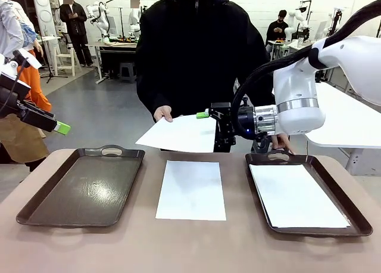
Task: Sort the A4 documents.
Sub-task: Receive the A4 Paper.
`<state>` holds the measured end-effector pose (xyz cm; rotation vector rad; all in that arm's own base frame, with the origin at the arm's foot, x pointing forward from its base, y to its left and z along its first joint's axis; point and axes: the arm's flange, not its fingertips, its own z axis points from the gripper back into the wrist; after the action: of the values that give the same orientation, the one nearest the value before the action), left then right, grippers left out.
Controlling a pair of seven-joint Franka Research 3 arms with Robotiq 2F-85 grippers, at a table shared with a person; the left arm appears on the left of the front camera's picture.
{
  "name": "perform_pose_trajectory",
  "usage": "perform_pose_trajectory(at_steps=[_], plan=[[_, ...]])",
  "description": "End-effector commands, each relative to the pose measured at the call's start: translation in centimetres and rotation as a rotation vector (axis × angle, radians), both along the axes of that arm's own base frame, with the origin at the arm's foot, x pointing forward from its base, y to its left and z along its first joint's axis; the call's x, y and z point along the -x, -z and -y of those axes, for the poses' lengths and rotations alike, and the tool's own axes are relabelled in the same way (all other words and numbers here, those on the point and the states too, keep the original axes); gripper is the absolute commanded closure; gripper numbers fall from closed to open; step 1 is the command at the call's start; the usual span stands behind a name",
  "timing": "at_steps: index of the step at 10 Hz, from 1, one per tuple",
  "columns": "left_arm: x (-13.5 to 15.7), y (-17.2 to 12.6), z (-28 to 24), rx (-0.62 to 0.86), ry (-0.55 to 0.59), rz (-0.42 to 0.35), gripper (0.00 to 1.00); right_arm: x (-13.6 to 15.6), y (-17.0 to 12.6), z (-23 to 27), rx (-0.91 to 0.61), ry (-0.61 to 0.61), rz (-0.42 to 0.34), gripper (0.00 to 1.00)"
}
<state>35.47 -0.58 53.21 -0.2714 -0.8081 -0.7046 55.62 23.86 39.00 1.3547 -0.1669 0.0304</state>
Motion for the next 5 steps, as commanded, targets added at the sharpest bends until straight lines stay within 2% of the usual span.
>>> perform_pose_trajectory(at_steps=[1,2,3,4,5], plan=[[-0.08,0.13,-0.12,0.005,0.002,0.000,0.00,-0.36,0.19,-0.06,-0.015,0.031,0.026,0.00],[-0.08,0.13,-0.12,0.005,0.002,0.000,0.00,-0.43,0.41,0.03,-0.003,0.030,0.023,0.16],[-0.08,0.13,-0.12,0.005,0.002,0.000,0.00,-0.52,0.63,0.18,-0.010,0.023,0.008,0.18],[-0.08,0.13,-0.12,0.005,0.002,0.000,0.00,-0.61,0.68,0.18,-0.014,0.018,0.004,0.34],[-0.08,0.13,-0.12,0.005,0.002,0.000,0.00,-0.75,0.64,0.09,-0.014,0.011,0.000,0.36]])
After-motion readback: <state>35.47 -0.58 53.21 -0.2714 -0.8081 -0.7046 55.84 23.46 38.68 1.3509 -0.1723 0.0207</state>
